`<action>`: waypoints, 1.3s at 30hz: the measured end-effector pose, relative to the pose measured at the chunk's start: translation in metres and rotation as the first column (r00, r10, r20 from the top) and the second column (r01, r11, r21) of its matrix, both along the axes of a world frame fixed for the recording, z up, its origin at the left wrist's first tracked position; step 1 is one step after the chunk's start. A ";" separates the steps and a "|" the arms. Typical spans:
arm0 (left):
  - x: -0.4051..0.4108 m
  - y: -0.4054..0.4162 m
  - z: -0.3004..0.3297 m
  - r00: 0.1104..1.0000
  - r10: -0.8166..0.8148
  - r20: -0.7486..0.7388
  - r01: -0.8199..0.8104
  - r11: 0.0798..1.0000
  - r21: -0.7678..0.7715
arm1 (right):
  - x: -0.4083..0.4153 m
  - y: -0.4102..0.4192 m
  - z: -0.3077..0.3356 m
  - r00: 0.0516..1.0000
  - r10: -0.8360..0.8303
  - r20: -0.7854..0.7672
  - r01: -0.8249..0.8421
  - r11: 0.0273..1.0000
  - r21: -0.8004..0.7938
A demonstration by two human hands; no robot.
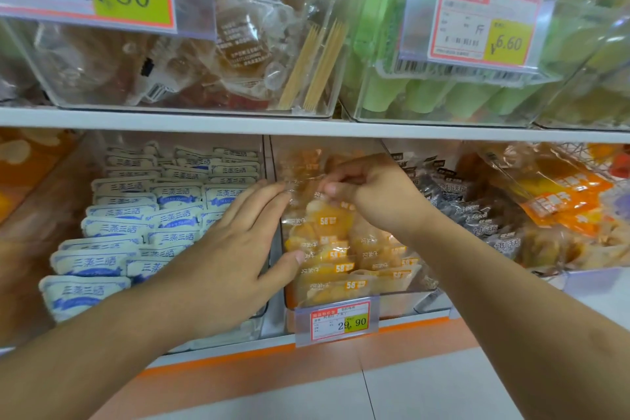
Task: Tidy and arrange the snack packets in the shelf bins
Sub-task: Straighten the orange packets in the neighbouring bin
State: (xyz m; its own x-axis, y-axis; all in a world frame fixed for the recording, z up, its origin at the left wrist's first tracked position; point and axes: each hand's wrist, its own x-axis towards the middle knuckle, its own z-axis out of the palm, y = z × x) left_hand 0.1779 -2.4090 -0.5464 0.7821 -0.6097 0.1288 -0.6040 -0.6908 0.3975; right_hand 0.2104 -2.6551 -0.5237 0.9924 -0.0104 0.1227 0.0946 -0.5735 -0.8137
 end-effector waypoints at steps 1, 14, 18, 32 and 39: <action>0.000 0.000 0.000 1.000 -0.002 0.002 0.002 1.000 -0.003 | 0.001 0.000 0.000 1.000 0.000 0.005 0.000 1.000 0.025; 0.000 0.000 0.002 1.000 -0.002 0.007 0.002 1.000 0.017 | -0.008 0.016 -0.001 0.988 0.136 -0.066 -0.151 0.856 -0.494; -0.001 0.000 0.002 1.000 0.003 0.003 -0.003 1.000 0.021 | -0.014 0.020 -0.001 0.979 0.160 -0.130 -0.206 0.787 -0.582; -0.002 0.001 0.006 0.999 -0.002 -0.053 0.002 1.000 0.006 | -0.056 0.003 0.028 0.859 0.413 -0.304 -0.504 0.788 -0.354; -0.005 -0.001 0.008 0.999 0.019 -0.041 -0.017 0.999 0.038 | -0.070 0.006 0.004 0.941 0.316 -0.122 -0.325 0.735 -0.595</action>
State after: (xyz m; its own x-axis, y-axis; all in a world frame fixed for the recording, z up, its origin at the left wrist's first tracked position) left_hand 0.1729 -2.4104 -0.5384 0.7973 -0.5991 0.0734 -0.5747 -0.7163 0.3958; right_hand 0.1408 -2.6495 -0.5198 0.9248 0.3800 -0.0179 0.3552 -0.8794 -0.3169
